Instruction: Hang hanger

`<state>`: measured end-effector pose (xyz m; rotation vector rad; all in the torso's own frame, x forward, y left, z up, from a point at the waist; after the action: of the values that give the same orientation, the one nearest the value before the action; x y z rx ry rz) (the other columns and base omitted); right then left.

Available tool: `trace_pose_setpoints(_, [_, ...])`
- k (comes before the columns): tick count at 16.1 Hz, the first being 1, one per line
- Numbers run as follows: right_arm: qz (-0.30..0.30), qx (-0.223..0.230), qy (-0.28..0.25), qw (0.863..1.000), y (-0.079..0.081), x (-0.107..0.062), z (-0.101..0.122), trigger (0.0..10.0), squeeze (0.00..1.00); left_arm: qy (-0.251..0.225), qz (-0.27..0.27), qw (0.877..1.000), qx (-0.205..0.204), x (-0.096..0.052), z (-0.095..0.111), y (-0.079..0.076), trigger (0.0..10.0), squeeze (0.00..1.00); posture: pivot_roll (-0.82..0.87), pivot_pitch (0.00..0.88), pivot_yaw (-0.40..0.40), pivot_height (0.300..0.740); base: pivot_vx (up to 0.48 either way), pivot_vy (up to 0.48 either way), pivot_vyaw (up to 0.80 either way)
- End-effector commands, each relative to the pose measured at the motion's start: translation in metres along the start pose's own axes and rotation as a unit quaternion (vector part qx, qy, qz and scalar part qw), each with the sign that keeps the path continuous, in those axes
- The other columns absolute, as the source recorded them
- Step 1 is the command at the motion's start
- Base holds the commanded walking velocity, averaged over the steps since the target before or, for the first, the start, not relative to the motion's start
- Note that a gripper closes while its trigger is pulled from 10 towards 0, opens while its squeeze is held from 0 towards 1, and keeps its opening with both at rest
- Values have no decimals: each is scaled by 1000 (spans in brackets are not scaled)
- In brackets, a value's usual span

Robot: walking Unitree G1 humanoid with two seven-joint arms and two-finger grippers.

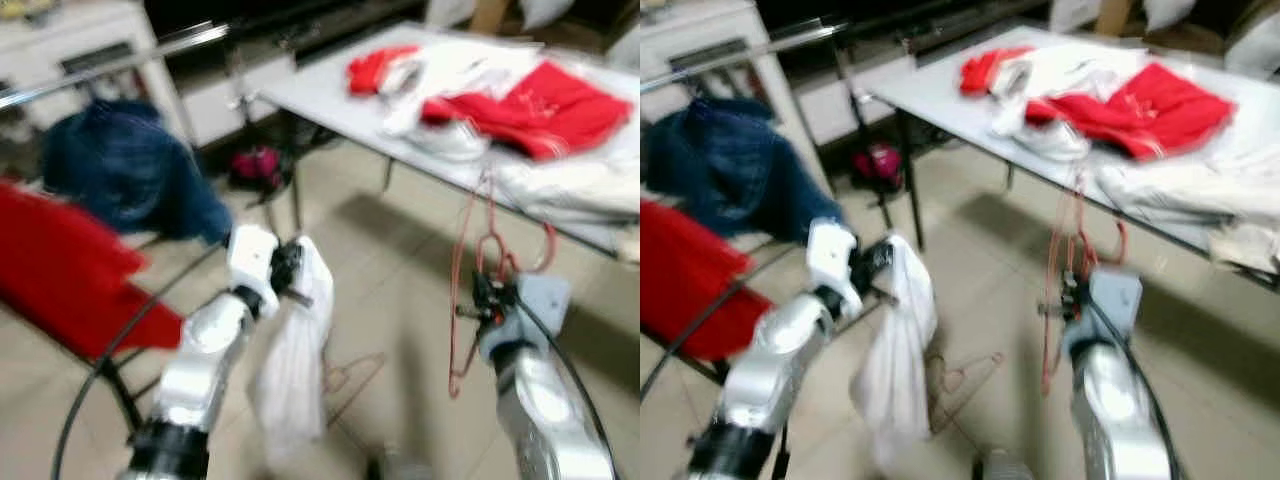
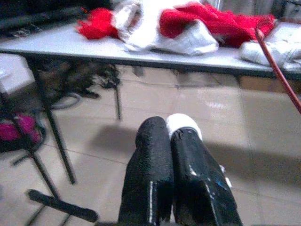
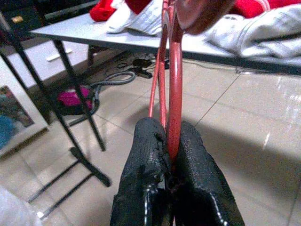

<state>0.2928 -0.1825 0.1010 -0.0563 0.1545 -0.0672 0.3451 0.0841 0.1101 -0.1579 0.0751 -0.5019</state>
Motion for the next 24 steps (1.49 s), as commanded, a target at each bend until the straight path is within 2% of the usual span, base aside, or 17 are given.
trace_pose_setpoints(1, [4, -1, 2, 1000, 3, 1, 3, 10000, 0, -19, 8, 1000, 16, 1, 13, 6, 10000, 0, -189, 0, 104, 740, 0, 0, -800])
trace_pose_setpoints(3, [-8, 8, 16, 1000, -2, 3, -2, 10000, 0, -14, 40, 999, 16, 1, 12, 19, 10000, 0, -180, 0, 103, 740, 0, 0, -800])
trace_pose_setpoints(8, [-4, 2, 35, 999, -1, -1, -8, 10000, 0, -7, 31, 999, 23, 2, 12, 16, 10000, 0, -178, 0, 106, 740, 0, 50, -800])
trace_pose_setpoints(11, [-6, -2, 39, 999, -3, -1, -9, 10000, 0, -5, 33, 999, 23, 3, 11, 17, 10000, 0, -179, 0, 103, 740, 0, 326, -800])
trace_pose_setpoints(15, [34, -29, 68, 997, 5, -4, -17, 10000, 0, -2, 37, 999, 24, 3, 10, 20, 10000, 0, -183, 0, 98, 740, 0, 386, -800])
trace_pose_setpoints(18, [31, -36, 85, 995, 4, -7, -24, 10000, 0, 1, 35, 999, 27, 2, 9, 19, 10000, 0, -184, 0, 94, 740, 0, 394, -800])
trace_pose_setpoints(21, [4, -26, 109, 994, -3, -8, -34, 10000, 0, 14, 32, 999, 11, 1, 4, 14, 10000, 0, -179, 0, 87, 740, 0, 112, -202])
trace_pose_setpoints(22, [11, -25, 107, 994, 0, -8, -33, 10000, 0, 10, 30, 999, 17, 1, 5, 14, 10000, 0, -177, 0, 83, 740, 0, 0, 0])
trace_pose_setpoints(24, [21, -27, 87, 996, 4, -5, -25, 10000, 0, -15, 49, 999, 1, 2, 15, 20, 10000, 0, -176, 0, 77, 740, 0, 0, 0])
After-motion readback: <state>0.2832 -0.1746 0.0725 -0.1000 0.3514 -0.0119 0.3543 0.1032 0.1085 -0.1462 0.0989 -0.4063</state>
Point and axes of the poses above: a point about 5 cm out from each wrist's last joint towards the gripper, its own x axis pointing out of the wrist towards the gripper, its own z axis along the axis of the wrist's last joint, y = z × x, the point moved 6 cm from there along x, pointing out of the wrist towards the gripper, and after that the axes turned 8 degrees about -x, right-handed, at the moved point
